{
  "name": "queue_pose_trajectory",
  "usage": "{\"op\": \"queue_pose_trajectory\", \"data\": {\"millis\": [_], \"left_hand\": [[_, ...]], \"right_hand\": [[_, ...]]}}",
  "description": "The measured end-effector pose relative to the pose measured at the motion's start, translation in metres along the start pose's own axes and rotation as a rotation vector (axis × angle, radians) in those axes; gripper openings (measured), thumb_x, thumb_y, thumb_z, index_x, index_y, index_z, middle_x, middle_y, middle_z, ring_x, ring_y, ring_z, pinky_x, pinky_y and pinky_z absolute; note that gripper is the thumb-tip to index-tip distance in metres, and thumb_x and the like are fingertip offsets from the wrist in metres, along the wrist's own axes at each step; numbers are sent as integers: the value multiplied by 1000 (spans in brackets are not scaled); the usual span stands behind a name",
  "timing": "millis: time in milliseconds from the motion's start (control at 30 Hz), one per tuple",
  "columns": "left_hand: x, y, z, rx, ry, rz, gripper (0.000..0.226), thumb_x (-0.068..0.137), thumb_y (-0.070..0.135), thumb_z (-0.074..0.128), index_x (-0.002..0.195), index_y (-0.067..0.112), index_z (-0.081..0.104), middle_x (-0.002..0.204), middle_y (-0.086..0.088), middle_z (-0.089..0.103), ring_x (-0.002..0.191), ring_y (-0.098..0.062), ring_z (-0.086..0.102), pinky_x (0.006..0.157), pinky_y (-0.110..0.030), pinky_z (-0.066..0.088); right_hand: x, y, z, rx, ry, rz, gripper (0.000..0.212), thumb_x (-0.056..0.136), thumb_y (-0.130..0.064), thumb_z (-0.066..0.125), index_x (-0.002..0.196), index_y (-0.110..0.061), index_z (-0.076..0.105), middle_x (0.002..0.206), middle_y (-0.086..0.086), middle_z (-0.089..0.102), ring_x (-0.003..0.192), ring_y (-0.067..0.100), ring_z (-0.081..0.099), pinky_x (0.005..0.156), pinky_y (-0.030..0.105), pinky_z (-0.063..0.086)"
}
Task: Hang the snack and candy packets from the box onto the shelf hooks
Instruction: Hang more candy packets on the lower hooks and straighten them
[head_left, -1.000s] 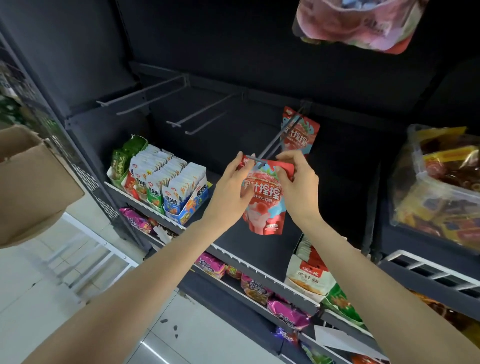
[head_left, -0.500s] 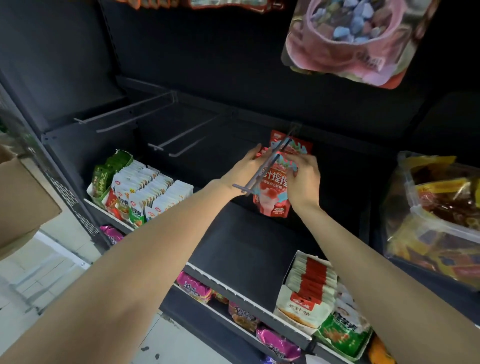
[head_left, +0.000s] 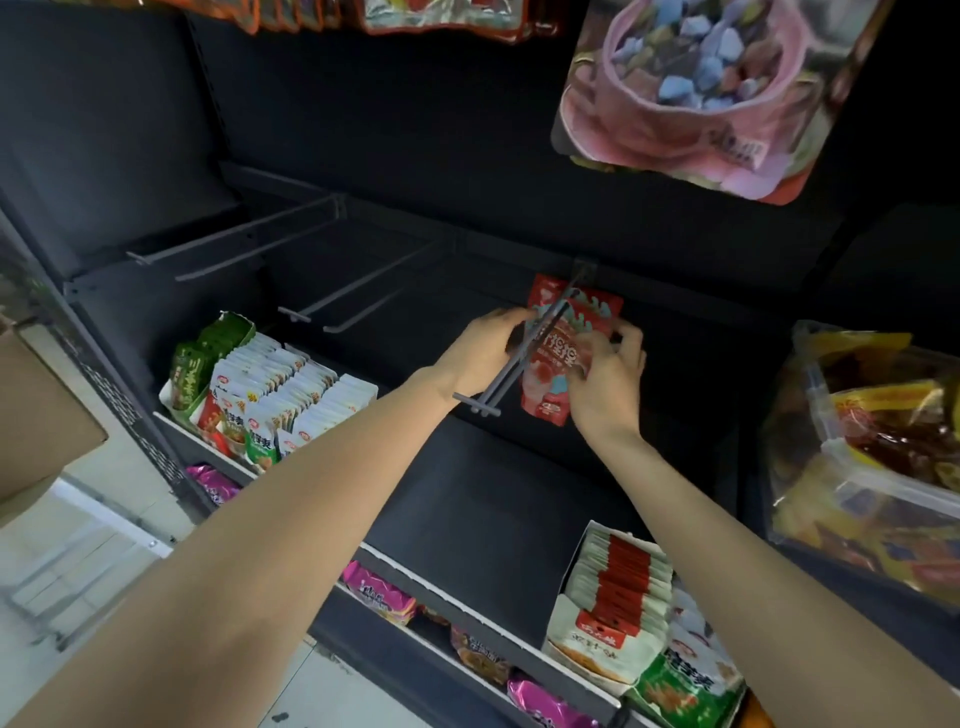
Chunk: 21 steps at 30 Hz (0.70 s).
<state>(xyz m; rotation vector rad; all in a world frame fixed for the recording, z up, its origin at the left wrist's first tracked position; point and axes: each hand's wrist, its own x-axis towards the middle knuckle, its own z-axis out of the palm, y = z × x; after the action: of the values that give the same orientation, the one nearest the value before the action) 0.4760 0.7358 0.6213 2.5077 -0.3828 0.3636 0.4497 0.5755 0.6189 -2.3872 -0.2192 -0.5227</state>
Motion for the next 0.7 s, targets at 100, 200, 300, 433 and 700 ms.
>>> {"op": "queue_pose_trajectory", "data": {"millis": [100,200,300,433,700], "left_hand": [[-27,2,-11,-79,78,-137,30,90,3,54,119,9,59,107,-10,66,96,-21,64,89,-38,52],[-59,-4,-24,-78,161,-206,21,90,5,55,109,9,63,91,-5,68,81,-16,62,81,-39,53],[-97,-13,-41,-46,201,-266,16,91,13,56,104,12,65,88,-2,69,79,-16,63,79,-38,53],[-151,-44,-73,9,238,-395,18,93,20,54,108,16,63,86,3,67,79,-19,64,75,-37,52],[-278,-146,-174,31,485,-635,15,93,24,53,104,23,63,79,-1,68,79,-22,63,75,-37,52]], "right_hand": [[-26,-6,9,29,83,8,42,81,6,62,121,-2,56,135,18,32,120,30,38,100,33,43],[-47,-19,25,104,-81,42,36,85,4,56,121,-2,52,127,18,40,116,30,44,96,35,45],[-62,-45,45,189,-336,-19,27,88,4,49,113,-1,57,116,16,55,106,26,56,91,31,45],[-83,-96,79,234,-438,-163,30,86,5,47,112,-3,60,108,14,59,102,26,57,92,38,45],[-113,-257,179,256,-597,-445,26,92,-4,45,109,-8,64,110,9,60,104,22,55,89,26,39]]}}
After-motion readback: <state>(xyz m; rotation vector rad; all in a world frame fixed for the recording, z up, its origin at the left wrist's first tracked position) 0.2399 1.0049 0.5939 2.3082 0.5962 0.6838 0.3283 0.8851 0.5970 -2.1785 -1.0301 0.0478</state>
